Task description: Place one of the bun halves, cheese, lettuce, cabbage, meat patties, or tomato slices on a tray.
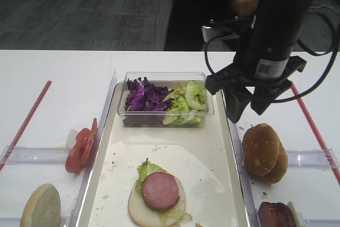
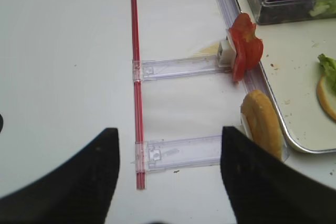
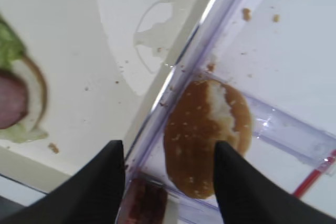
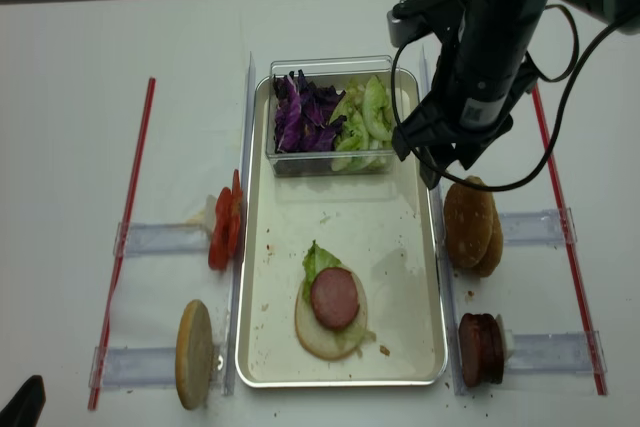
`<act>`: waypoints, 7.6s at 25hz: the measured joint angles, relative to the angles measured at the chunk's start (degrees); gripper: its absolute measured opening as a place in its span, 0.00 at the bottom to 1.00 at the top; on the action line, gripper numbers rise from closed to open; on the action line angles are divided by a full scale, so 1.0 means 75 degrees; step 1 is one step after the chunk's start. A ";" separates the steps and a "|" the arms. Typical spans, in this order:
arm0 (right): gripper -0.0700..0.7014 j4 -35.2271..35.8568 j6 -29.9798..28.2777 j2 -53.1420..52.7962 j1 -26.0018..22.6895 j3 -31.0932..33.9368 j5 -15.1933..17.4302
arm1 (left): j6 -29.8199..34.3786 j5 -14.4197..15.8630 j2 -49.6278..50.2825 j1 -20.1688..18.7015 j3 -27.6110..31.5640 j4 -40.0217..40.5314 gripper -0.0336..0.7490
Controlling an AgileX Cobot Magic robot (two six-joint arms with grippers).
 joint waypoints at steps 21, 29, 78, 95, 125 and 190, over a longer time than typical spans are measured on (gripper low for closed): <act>0.60 -0.0219 0.0044 0.0000 -0.1153 0.0000 0.0005 | 0.0000 0.0000 0.0000 0.0000 0.0000 0.0000 0.59; 0.60 -0.0498 0.0000 0.0000 -0.2561 0.0000 0.0005 | 0.0000 0.0000 0.0000 0.0000 0.0000 0.0000 0.59; 0.60 -0.0225 -0.0153 -0.2838 -0.3431 0.3816 -0.0315 | 0.0000 0.0000 0.0000 0.0000 0.0000 0.0000 0.59; 0.60 -0.0115 -0.0153 -0.4511 -0.3431 0.5904 -0.1037 | 0.0000 0.0000 0.0000 0.0000 0.0000 0.0000 0.59; 0.60 -0.0085 -0.0190 -0.8060 -0.3431 0.6681 -0.1065 | 0.0000 0.0000 0.0000 0.0000 0.0000 0.0000 0.59; 0.60 -0.0062 -0.0729 -1.3474 -0.3431 0.6710 -0.0763 | 0.0000 0.0000 0.0000 0.0000 0.0000 0.0000 0.59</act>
